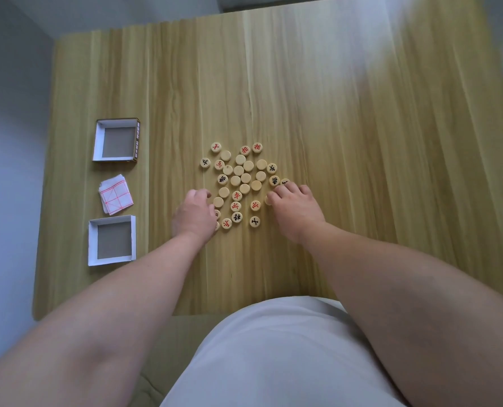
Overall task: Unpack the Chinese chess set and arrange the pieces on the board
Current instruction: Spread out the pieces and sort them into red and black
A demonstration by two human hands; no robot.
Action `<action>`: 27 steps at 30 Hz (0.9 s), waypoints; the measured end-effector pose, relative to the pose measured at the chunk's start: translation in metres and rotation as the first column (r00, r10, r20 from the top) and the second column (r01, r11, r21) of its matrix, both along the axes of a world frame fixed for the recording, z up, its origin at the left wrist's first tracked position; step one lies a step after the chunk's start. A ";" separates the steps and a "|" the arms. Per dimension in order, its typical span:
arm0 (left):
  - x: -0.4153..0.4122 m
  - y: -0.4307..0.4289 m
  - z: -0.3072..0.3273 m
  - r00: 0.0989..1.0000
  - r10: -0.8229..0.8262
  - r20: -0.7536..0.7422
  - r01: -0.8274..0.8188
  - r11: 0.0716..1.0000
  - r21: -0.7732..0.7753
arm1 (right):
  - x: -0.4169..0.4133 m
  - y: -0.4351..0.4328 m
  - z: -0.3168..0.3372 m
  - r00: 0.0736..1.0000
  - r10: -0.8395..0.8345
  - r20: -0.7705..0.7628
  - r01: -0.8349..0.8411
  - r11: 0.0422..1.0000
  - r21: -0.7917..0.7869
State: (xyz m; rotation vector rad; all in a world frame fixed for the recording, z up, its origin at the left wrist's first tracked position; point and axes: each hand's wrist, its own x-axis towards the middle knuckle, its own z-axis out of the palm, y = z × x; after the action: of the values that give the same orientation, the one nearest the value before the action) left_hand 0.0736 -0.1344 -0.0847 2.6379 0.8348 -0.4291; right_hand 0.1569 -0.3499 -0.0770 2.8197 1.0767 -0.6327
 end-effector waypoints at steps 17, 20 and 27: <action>0.019 -0.001 -0.014 0.998 -0.038 -0.050 0.038 0.999 -0.013 | 0.007 0.019 -0.016 0.998 -0.062 0.007 0.062 0.997 0.040; 0.019 -0.001 -0.016 1.000 -0.011 -0.020 0.010 0.999 -0.039 | 0.010 0.016 -0.015 0.997 -0.080 -0.012 0.080 0.996 0.046; 0.019 0.003 -0.018 0.999 0.043 -0.004 -0.044 0.997 -0.071 | 0.013 0.016 -0.012 0.992 -0.123 -0.028 0.125 0.989 0.077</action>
State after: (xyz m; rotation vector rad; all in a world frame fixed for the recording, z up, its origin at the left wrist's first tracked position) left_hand 0.0927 -0.1317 -0.1025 2.5496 0.8599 -0.4425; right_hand 0.1701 -0.3338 -0.0892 2.9736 0.9559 -0.6476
